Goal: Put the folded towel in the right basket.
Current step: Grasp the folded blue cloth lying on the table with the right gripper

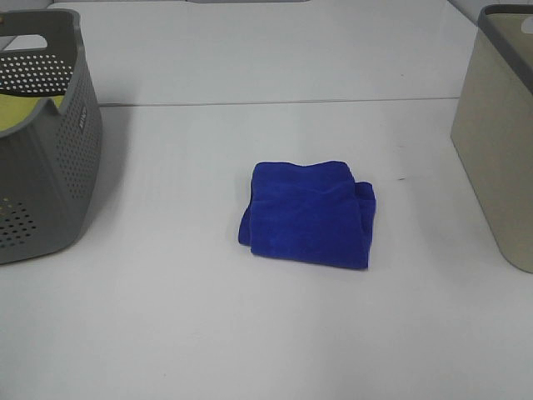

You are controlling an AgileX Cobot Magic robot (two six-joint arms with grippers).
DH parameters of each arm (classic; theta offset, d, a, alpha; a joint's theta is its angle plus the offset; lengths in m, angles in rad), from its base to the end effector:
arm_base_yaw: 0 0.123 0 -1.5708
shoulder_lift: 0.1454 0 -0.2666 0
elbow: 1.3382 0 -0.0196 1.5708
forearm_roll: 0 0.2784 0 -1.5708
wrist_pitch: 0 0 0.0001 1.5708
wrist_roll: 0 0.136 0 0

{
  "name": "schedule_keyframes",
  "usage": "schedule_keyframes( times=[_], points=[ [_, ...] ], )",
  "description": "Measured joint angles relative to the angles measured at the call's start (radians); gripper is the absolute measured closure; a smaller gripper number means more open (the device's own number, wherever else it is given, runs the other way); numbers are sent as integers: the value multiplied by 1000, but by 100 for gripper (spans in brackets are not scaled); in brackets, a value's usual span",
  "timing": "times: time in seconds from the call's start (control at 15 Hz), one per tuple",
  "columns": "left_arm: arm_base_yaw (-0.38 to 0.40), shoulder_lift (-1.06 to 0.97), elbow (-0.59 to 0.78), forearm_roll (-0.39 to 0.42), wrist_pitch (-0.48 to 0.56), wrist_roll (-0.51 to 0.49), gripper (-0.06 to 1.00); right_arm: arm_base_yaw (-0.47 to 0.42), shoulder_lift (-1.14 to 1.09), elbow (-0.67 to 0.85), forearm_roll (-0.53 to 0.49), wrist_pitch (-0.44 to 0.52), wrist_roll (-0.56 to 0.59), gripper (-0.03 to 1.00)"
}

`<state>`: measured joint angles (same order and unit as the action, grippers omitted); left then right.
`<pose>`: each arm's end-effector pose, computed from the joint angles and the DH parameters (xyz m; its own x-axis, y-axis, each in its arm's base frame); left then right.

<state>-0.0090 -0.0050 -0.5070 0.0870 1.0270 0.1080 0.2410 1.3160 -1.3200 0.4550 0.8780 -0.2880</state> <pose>0.0784 0.0094 0.2774 -0.4174 0.1558 -0.8952 0.0050 0.9856 0.1692 0.3205 0.1262 0.3471 -0.6571 -0.1471 -0.7393 -0.4588 0.8562 0.2374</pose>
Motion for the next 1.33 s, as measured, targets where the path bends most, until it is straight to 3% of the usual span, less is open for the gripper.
schedule_keyframes(
  times=[0.27,1.33],
  points=[
    [0,0,0,0,0,0,-4,0,170,-6,39,-18,-70,5],
    [0,0,0,0,0,0,-4,0,677,-11,118,-23,-113,5]
  ],
)
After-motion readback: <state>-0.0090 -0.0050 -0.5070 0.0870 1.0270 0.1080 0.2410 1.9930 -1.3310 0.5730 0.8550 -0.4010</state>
